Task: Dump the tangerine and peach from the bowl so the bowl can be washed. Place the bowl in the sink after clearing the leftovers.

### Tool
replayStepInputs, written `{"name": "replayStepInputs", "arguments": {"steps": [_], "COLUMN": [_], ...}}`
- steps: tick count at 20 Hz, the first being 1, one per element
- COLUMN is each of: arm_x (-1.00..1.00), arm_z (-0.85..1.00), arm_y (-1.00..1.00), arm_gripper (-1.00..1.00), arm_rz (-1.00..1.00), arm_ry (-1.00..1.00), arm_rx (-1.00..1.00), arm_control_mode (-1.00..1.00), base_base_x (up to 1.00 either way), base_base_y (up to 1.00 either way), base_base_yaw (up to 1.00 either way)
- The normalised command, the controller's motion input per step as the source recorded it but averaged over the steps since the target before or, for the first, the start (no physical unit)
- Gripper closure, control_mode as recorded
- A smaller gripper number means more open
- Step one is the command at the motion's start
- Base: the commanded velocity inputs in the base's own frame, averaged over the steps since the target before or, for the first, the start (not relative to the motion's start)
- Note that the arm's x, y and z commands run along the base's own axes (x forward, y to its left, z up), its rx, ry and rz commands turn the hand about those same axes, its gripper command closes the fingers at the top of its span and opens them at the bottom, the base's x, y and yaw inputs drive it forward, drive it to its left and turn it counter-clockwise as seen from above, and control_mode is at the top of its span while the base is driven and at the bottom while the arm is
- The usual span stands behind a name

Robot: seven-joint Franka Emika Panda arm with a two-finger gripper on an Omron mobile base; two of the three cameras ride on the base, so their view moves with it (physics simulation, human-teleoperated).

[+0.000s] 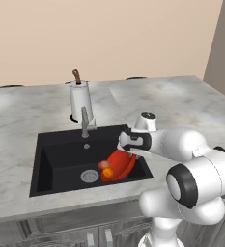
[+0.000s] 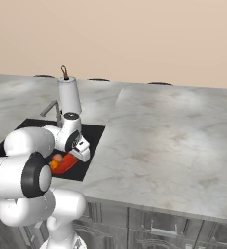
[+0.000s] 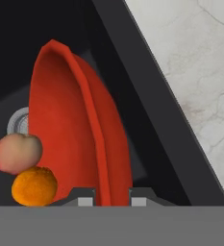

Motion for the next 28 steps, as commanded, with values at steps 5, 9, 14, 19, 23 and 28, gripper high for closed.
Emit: {"name": "replayStepInputs", "arguments": {"steps": [5,9,14,19,23,28], "arm_x": [0.00,0.00,0.00,0.00,0.00,0.00], "arm_z": [0.00,0.00,0.00,0.00,0.00,0.02], "arm_y": [0.00,0.00,0.04,0.26,0.56,0.51], "arm_gripper": [1.00,1.00,1.00,1.00,1.00,1.00], "arm_rz": [0.00,0.00,0.00,0.00,0.00,0.00], "arm_ry": [0.00,0.00,0.00,0.00,0.00,0.00], "arm_rx": [-0.06,-0.08,-0.15,-0.22,-0.22,-0.18], "arm_control_mode": [-1.00,-1.00,-1.00,-1.00,-1.00,-1.00], "base_base_x": [0.00,0.00,0.00,0.00,0.00,0.00], "base_base_y": [0.00,0.00,0.00,0.00,0.00,0.00], "base_base_yaw": [0.00,0.00,0.00,0.00,0.00,0.00]}}
